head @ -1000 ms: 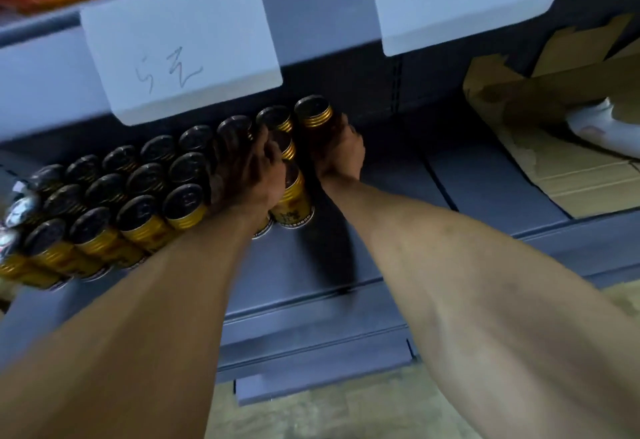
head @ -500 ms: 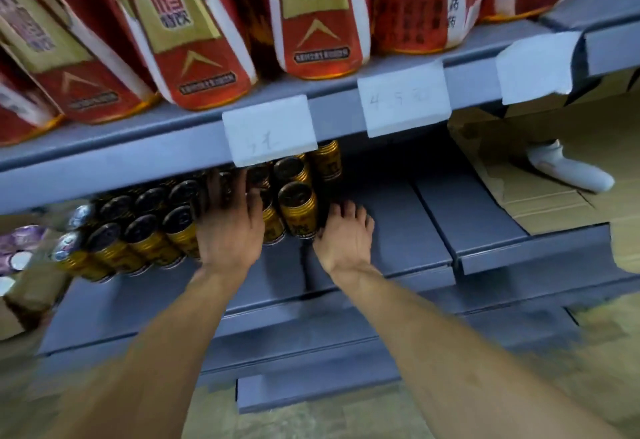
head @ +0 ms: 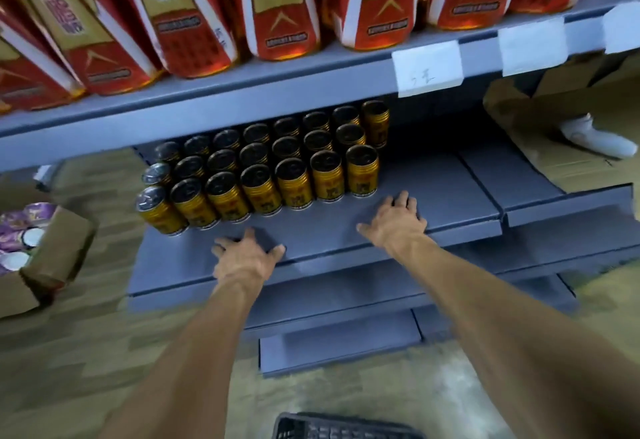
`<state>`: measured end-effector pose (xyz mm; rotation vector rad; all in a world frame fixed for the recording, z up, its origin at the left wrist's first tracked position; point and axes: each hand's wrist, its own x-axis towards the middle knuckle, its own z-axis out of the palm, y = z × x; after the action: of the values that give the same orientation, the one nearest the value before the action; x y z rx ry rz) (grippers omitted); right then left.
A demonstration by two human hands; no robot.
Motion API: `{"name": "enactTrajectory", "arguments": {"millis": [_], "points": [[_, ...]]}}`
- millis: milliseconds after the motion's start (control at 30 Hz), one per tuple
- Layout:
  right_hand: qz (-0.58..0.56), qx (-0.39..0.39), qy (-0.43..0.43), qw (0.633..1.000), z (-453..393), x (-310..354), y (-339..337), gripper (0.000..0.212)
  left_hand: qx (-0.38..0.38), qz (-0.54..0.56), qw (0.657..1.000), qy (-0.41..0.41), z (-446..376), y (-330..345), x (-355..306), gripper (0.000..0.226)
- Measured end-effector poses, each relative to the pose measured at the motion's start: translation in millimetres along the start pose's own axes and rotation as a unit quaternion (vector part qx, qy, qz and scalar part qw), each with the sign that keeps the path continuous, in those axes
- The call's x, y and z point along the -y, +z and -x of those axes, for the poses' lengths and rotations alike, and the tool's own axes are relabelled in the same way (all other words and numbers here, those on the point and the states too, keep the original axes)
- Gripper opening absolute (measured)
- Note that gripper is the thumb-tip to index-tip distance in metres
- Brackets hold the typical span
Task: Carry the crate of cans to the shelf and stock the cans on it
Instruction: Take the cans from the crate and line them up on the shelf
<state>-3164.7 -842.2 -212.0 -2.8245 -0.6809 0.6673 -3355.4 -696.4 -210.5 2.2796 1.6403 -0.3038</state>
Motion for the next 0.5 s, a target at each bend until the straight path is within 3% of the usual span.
{"name": "enactTrajectory", "arguments": {"millis": [300,367,433,500], "points": [[-0.020,-0.012,0.031,0.999,0.5,12.6,12.0,0.084,0.019,-0.117,0.993,0.018,-24.5,6.5,6.9,0.081],[-0.108,-0.074,0.025,0.991,4.1,12.8,11.3,0.081,0.032,-0.096,0.995,0.008,-19.9,9.4,7.5,0.079],[-0.224,-0.171,0.001,0.960,7.3,17.8,6.4,0.090,0.033,-0.073,0.997,0.002,-17.7,11.4,7.6,0.076],[-0.253,-0.238,-0.057,0.936,4.0,28.9,-2.2,0.091,0.024,-0.073,0.997,0.006,-19.9,10.6,7.2,0.075]]}}
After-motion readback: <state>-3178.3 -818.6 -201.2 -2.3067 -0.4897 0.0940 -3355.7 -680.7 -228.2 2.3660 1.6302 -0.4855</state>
